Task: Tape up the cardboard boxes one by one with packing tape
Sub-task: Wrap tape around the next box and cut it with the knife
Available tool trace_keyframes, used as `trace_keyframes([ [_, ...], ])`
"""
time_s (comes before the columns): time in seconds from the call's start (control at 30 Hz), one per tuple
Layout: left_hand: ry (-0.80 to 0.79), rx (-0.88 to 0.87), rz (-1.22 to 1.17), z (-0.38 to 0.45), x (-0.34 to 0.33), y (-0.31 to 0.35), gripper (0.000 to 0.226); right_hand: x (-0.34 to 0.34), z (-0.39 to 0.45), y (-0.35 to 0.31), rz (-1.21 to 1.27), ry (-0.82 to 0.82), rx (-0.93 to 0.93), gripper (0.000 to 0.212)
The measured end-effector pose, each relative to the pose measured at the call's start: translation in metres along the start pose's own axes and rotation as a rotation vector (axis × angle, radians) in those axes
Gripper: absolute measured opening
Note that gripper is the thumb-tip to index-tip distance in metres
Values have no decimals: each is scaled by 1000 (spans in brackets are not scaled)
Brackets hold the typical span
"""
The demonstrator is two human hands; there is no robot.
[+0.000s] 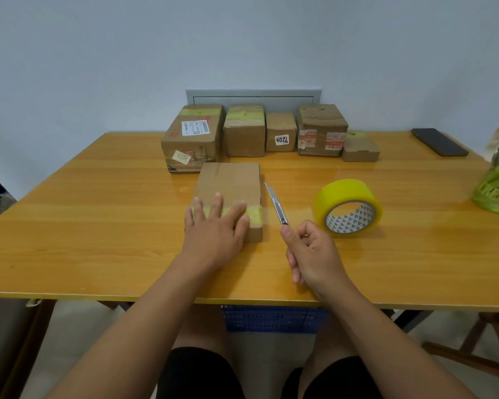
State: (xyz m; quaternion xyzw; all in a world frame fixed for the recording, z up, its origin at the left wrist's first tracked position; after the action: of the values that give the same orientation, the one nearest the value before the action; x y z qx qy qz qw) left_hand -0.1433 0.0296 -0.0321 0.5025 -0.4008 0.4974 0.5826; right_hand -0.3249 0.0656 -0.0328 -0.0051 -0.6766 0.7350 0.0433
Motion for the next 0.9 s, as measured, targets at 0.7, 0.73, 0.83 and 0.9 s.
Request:
trace_keyframes([
  [0.7,11,16,13,-3,-1,-1,51,1,2,4,65,23,97,32],
  [0.73,11,15,14,-3,-1,-2,51,1,3,3,99,31,87,31],
  [0.83,26,4,21,-4,-1,-1,50,2,7,-9,129,28,132,16],
  [0.9,32,-7,27,-5,-1,0,50,3,12,-26,70,13,250,26],
])
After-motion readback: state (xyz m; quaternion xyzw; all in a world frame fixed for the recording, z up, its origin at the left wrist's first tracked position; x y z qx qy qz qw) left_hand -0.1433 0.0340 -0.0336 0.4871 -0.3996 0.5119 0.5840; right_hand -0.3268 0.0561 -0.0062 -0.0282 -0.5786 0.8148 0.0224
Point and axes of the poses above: each hand's wrist, its own z-axis towards the middle knuckle, its own x-axis out of the back of the hand, y = z × x, the point moved 7 cm from there along z, towards the middle knuckle, and after that the axes turned 9 degrees about y, right-handed, at the moved point
